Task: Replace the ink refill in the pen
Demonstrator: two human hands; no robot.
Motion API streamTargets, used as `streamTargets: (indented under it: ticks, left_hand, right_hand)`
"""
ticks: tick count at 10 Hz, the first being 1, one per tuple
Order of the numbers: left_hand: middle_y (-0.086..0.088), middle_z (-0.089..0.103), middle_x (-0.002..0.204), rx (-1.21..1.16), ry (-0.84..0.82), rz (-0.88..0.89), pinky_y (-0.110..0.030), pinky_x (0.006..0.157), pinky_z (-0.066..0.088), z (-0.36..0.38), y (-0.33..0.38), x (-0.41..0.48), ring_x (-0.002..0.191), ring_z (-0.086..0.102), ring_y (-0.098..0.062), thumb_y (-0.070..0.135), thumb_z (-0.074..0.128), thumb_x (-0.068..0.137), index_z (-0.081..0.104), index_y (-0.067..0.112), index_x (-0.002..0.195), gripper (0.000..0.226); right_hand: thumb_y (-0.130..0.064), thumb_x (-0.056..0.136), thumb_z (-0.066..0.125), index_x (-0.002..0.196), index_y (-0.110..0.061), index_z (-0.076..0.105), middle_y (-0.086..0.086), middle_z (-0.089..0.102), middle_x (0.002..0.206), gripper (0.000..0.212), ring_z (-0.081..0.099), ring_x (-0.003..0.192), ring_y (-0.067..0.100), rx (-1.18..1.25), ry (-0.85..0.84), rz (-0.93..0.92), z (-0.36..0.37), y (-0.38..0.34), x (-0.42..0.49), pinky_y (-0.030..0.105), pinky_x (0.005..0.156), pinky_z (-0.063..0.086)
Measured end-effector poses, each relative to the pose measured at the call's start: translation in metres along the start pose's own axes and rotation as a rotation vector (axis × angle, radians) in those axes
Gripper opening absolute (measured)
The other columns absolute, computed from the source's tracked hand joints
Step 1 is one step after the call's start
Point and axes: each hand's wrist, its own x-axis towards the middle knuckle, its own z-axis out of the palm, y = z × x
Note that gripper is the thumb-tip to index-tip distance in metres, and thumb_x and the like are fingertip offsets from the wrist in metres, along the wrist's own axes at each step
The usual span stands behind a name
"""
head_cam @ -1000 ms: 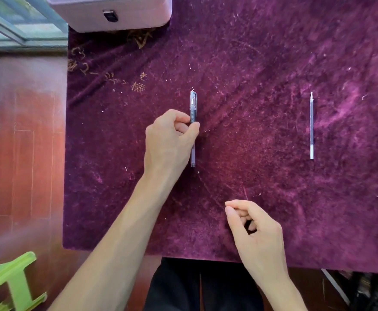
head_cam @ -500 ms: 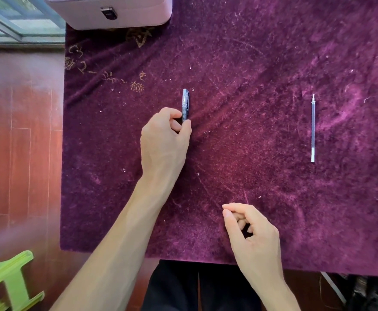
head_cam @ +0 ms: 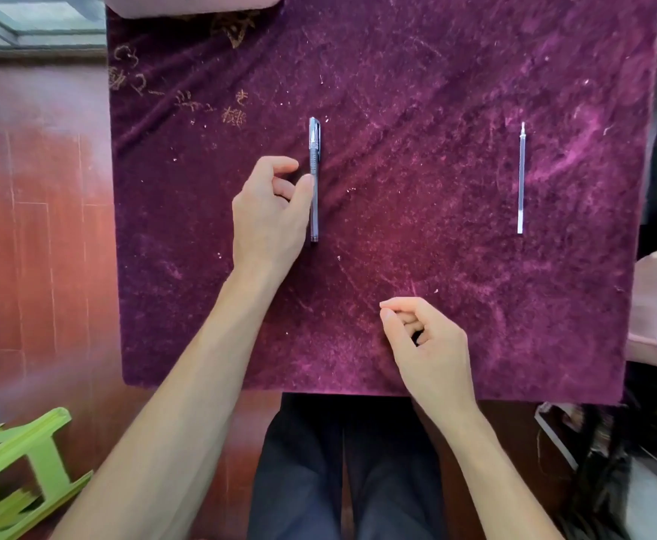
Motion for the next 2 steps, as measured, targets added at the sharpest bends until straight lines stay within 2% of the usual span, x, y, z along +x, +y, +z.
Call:
streamTargets:
  ticks: [1, 2]
  left_hand:
    - [0.014, 0.065, 0.065, -0.003, -0.119, -0.089, -0.008, 0.061, 0.044, -0.018, -0.009, -0.026, 0.059, 0.06, 0.006, 0.041, 0.063, 0.085, 0.065, 0.034, 0.102, 0.019]
    - [0.007, 0.068, 0.07, -0.035, -0.245, -0.203, -0.029, 0.074, 0.055, -0.04, -0.018, -0.061, 0.076, 0.071, -0.014, 0.039, 0.063, 0.086, 0.067, 0.033, 0.098, 0.014]
  right_hand:
    - [-0.029, 0.101, 0.069, 0.102, -0.032, 0.078, -0.015, 0.074, 0.081, 0.01, 0.068, 0.078, 0.003, 0.023, -0.037, 0.066, -0.009, -0.007, 0.002, 0.011, 0.072, 0.051]
    - [-0.028, 0.102, 0.07, 0.095, -0.034, 0.078, -0.012, 0.077, 0.077, 0.012, 0.071, 0.074, 0.002, 0.175, -0.032, 0.236, -0.024, -0.021, -0.003, 0.016, 0.071, 0.056]
